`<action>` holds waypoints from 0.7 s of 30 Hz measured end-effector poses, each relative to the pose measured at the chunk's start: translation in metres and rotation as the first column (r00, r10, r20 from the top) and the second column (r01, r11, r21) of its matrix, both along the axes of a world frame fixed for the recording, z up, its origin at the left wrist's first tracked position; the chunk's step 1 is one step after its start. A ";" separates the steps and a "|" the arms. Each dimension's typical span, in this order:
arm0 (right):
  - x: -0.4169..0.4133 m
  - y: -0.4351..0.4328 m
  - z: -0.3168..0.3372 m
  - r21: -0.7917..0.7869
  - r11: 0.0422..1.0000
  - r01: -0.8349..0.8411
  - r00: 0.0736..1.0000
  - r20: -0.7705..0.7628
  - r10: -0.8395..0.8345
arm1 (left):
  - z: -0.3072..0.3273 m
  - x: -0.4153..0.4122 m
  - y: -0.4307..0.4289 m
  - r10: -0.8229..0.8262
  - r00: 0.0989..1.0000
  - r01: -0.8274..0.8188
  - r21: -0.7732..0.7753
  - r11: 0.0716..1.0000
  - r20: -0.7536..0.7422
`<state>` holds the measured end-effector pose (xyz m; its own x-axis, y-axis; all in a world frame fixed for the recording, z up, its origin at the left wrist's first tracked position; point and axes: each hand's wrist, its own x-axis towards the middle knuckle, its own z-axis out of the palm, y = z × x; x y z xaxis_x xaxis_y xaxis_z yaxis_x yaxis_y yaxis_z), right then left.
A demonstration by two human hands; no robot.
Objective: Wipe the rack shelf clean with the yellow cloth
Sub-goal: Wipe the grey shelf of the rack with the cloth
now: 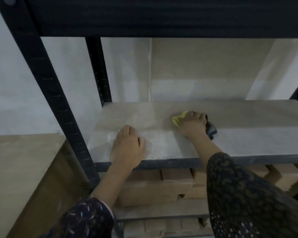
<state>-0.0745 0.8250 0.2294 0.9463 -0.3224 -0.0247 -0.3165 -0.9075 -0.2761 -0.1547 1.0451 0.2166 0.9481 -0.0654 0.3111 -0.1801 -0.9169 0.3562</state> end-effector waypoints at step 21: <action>0.040 0.054 0.030 0.323 0.772 -0.548 0.832 0.112 0.544 | -0.002 0.006 -0.004 0.036 0.999 -0.037 -0.051 0.998 -0.019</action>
<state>-0.0345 0.8792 0.2596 0.9616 0.2737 -0.0209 0.2096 -0.7813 -0.5879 -0.1488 1.0409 0.2149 0.9552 -0.0148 0.2957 -0.1397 -0.9031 0.4060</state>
